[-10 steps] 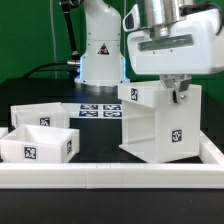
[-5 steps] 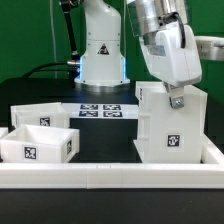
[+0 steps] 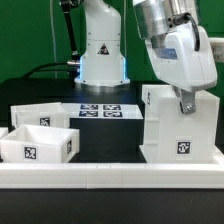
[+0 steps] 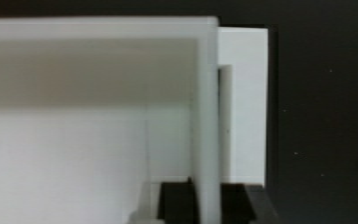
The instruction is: Assemble drawer
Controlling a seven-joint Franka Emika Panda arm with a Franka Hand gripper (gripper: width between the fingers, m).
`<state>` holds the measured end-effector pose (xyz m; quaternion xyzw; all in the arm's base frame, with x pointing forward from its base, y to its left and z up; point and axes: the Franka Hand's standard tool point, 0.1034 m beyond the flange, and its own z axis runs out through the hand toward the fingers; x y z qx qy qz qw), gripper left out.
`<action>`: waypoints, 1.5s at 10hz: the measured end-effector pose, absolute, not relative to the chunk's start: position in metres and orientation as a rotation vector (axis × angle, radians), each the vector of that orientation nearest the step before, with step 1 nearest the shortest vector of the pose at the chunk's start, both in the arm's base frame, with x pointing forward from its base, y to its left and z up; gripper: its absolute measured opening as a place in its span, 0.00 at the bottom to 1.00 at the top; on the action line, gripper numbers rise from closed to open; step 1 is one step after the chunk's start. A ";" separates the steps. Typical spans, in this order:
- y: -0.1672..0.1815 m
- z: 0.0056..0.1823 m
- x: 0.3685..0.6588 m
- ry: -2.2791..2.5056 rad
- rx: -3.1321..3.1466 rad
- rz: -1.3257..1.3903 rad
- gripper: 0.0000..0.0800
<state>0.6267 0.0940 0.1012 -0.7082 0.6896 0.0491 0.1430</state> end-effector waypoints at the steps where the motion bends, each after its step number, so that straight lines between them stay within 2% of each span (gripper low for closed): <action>1: 0.094 0.102 0.633 1.987 -2.041 0.146 0.05; 7: 0.094 0.100 0.643 1.977 -2.040 0.138 0.05; 9: 0.094 0.101 0.643 1.971 -2.044 0.135 0.49; 10: 0.094 0.101 0.644 1.968 -2.045 0.133 0.66; 11: 0.094 0.102 0.644 1.965 -2.046 0.131 0.66; 12: 0.094 0.102 0.644 1.956 -2.054 0.129 0.78; 13: 0.092 0.111 0.640 1.851 -2.145 0.115 0.80; 15: 0.082 0.140 0.622 1.707 -2.257 0.083 0.80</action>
Offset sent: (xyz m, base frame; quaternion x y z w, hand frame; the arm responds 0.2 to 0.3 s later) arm 0.0159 -0.0007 -0.0079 -0.0006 0.0110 -0.0169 0.9998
